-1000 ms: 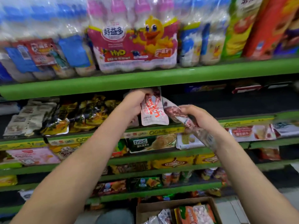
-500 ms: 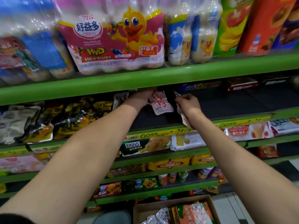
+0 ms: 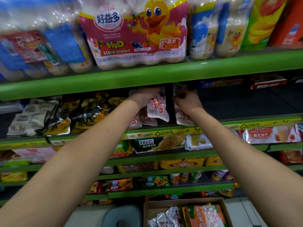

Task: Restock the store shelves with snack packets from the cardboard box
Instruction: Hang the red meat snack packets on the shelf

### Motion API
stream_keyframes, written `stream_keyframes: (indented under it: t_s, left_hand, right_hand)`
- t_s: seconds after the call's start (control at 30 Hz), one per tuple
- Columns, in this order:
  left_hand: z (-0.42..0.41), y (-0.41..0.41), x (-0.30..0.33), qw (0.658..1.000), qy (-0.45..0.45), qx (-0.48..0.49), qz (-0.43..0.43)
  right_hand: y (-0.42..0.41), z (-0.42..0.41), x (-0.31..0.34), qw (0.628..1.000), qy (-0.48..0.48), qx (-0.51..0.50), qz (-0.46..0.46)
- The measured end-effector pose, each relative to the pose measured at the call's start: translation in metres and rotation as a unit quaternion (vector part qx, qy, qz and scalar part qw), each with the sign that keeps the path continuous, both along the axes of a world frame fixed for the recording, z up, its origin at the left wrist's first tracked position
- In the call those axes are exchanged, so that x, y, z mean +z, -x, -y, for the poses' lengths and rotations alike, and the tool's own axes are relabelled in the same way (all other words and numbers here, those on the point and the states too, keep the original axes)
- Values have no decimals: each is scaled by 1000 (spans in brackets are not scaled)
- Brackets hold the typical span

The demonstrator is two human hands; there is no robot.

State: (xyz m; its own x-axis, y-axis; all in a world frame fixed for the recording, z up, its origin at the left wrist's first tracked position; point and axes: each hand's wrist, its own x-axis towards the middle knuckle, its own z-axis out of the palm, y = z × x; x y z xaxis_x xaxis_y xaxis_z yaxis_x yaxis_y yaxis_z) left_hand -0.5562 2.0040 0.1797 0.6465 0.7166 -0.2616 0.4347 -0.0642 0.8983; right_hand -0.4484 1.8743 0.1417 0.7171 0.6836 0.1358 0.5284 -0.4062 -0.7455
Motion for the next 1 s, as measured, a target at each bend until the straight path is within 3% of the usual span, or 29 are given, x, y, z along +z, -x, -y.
stream_keyframes:
  t_s: [0.13,0.23,0.3,0.53,0.73,0.9,1.0]
  left_hand:
    - [19,-7,2,997,-73,-10,-13]
    - [29,-20,-3,967,-225,-38,-114]
    - [33,-17,-6,949,-270,-51,-155]
    - [24,-2,-16,926,-338,-98,-136]
    - [6,31,-38,883,-342,-186,-264]
    - [14,33,-35,906,-320,-176,-214]
    - [4,38,-29,903,-363,-124,-195]
  right_hand:
    - [2,-4,6,996,80,17,45]
    - [-4,4,4,983,148,67,92]
    - [-9,9,0,978,170,89,84]
    - [-7,10,-10,969,191,107,116]
    - [-2,-2,-14,967,180,133,121]
    - [-3,-6,-18,968,184,81,150]
    - [0,-5,-21,954,210,123,176]
